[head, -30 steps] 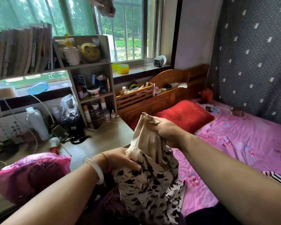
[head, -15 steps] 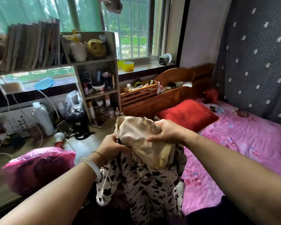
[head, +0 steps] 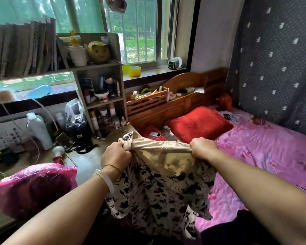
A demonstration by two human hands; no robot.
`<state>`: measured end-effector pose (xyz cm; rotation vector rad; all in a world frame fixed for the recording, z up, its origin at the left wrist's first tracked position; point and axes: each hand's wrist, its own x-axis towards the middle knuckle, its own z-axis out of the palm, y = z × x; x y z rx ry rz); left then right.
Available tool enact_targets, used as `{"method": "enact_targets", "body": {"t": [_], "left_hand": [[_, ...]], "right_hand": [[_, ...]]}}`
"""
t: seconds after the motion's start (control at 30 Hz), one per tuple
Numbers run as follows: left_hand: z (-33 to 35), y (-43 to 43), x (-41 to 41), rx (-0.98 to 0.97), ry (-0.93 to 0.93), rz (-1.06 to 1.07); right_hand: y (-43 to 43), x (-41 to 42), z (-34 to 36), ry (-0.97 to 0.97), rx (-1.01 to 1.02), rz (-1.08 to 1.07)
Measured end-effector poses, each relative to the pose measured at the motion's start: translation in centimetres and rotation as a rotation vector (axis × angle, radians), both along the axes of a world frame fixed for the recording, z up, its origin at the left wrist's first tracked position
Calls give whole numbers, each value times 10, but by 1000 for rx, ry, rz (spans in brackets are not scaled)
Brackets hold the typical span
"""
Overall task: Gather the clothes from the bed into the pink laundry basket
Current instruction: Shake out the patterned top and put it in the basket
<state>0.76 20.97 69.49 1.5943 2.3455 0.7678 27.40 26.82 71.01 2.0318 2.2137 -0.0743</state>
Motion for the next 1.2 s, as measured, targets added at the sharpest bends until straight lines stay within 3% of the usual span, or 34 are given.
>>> {"method": "enact_targets", "body": {"t": [0.17,0.27,0.43,0.53,0.6,0.73,0.8,0.87,0.93,1.03,1.2], "left_hand": [[3,1,-3,14,-205,43],[6,5,4,4,-422,51],[24,7,38,-7,-774,-129],[35,11,55,44,-1019,-177],[45,9,60,57,-989,-267],[57,3,54,-17,-703,-485],[58,0,43,-81,-710,-581],[59,-4,34,-70,-876,-616],[55,-6,26,58,-1013,-526],[28,4,3,207,-946,-245],[-3,-13,5,-279,-687,-589]], "right_hand": [[22,15,-4,541,-60,-362],[15,0,2,1013,-220,-503],[0,-52,24,1568,-567,-439],[-14,-74,43,1643,-734,-253],[-21,-79,51,1623,-788,-121],[-21,-79,47,1566,-707,52],[-17,-81,43,1549,-637,17],[-13,-81,39,1476,-488,-9],[-2,-79,30,1387,-350,-4],[-2,-78,31,1543,-346,-29],[-19,-90,59,1861,-652,159]]}}
